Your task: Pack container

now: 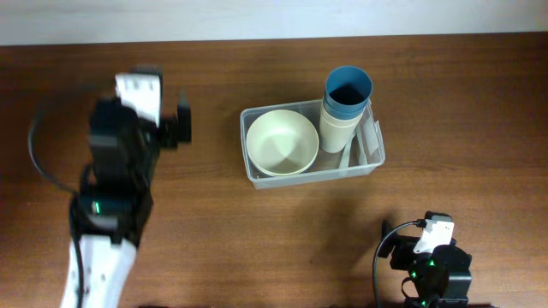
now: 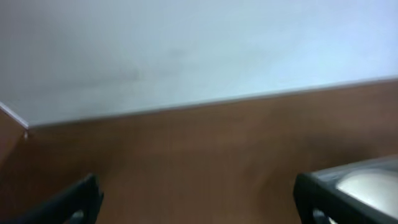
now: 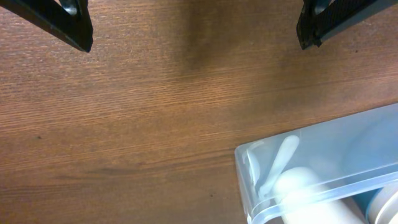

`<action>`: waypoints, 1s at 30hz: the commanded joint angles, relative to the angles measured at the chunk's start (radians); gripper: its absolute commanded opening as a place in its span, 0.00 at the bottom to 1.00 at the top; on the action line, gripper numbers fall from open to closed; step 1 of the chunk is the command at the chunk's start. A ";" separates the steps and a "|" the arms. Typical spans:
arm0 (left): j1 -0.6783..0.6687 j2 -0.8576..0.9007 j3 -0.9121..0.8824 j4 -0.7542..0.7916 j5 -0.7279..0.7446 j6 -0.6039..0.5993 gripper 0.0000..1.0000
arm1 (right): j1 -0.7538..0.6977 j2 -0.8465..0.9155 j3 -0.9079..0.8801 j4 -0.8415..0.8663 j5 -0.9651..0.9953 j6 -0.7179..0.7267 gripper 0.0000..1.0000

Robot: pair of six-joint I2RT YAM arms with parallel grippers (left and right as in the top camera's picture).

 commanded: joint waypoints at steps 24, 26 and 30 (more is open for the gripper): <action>0.002 -0.817 -0.964 0.332 0.037 0.031 1.00 | 0.010 -0.010 -0.008 0.003 -0.006 -0.007 0.99; 0.002 -0.839 -0.969 0.331 0.036 0.031 1.00 | 0.010 -0.010 -0.008 0.003 -0.006 -0.007 0.99; 0.002 -0.887 -0.972 0.292 0.036 0.031 1.00 | 0.010 -0.010 -0.008 0.003 -0.006 -0.007 0.99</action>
